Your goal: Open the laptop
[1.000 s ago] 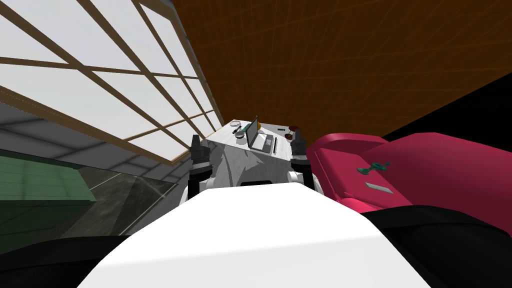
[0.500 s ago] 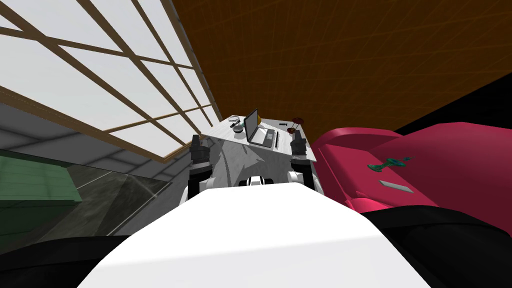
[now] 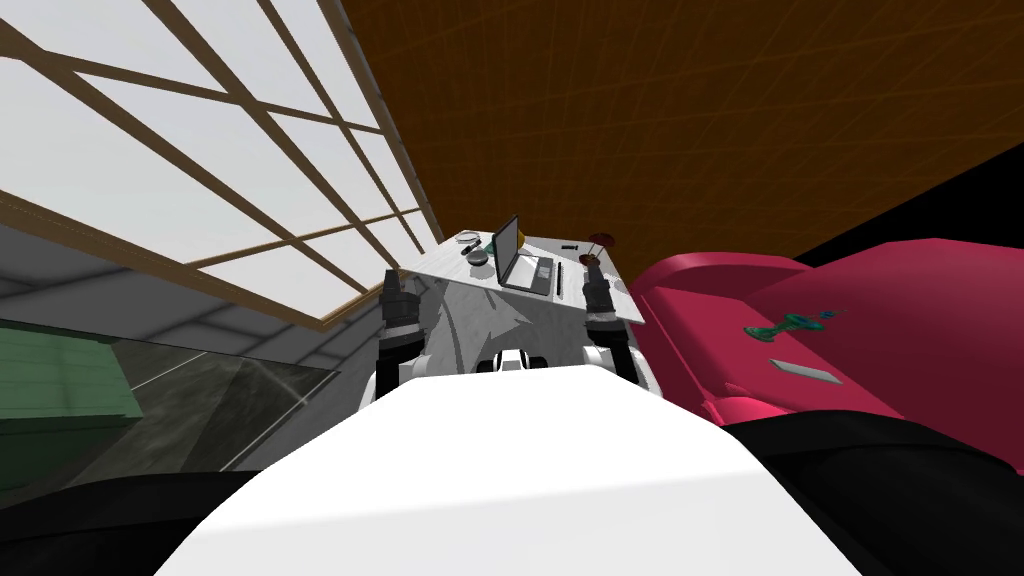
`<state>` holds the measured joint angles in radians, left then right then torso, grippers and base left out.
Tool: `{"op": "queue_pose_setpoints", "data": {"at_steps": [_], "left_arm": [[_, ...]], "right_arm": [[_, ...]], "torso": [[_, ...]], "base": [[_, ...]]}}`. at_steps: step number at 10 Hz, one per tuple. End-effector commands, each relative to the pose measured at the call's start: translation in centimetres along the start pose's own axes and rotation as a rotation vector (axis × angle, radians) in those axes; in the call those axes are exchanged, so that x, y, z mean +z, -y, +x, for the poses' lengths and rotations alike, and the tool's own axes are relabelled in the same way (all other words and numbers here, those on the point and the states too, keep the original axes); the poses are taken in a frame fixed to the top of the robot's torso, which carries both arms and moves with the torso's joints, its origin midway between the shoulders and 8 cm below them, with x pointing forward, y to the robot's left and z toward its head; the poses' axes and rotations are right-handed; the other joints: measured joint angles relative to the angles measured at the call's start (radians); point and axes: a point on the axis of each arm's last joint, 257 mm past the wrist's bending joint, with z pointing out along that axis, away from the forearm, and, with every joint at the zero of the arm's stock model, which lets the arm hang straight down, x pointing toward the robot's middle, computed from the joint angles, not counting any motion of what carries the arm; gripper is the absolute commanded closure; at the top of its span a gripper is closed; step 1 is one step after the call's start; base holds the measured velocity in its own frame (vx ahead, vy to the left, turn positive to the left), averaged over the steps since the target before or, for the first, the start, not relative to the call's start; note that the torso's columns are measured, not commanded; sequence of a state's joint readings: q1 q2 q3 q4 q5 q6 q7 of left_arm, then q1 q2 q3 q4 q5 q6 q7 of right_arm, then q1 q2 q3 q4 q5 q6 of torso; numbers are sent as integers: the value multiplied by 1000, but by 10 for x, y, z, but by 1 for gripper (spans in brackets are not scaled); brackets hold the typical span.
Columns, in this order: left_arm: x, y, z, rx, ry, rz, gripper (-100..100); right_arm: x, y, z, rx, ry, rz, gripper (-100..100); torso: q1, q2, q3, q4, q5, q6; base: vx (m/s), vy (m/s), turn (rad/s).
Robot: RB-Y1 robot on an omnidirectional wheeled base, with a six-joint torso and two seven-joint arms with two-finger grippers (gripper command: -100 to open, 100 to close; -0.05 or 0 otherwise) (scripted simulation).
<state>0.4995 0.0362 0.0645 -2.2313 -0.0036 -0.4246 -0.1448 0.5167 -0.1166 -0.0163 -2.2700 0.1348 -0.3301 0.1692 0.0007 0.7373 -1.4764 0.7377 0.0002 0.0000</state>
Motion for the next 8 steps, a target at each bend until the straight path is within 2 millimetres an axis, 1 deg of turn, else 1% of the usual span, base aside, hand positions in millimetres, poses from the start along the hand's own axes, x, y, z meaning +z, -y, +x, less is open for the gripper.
{"op": "queue_pose_setpoints", "data": {"at_steps": [1, 4, 6, 8], "left_arm": [[0, 0, 0, 0, 0, 0, 0], [0, 0, 0, 0, 0, 0, 0], [0, 0, 0, 0, 0, 0, 0], [0, 0, 0, 0, 0, 0, 0]], "right_arm": [[-5, 14, 0, -145, -57, 31, -100], [-11, 27, -5, -280, -95, 64, -100], [-15, 37, -10, -375, -118, 88, -100], [-19, 46, -15, -473, -140, 112, -100]], "torso": [[3, -1, -1, 0, 1, 0], [-1, 1, 0, 0, 0, 0], [-3, 2, 1, 1, -1, 0], [1, 1, 0, 0, 0, 0]], "base": [[120, 186, -83], [126, 170, -62], [95, 155, -68], [121, 196, -72]]}}
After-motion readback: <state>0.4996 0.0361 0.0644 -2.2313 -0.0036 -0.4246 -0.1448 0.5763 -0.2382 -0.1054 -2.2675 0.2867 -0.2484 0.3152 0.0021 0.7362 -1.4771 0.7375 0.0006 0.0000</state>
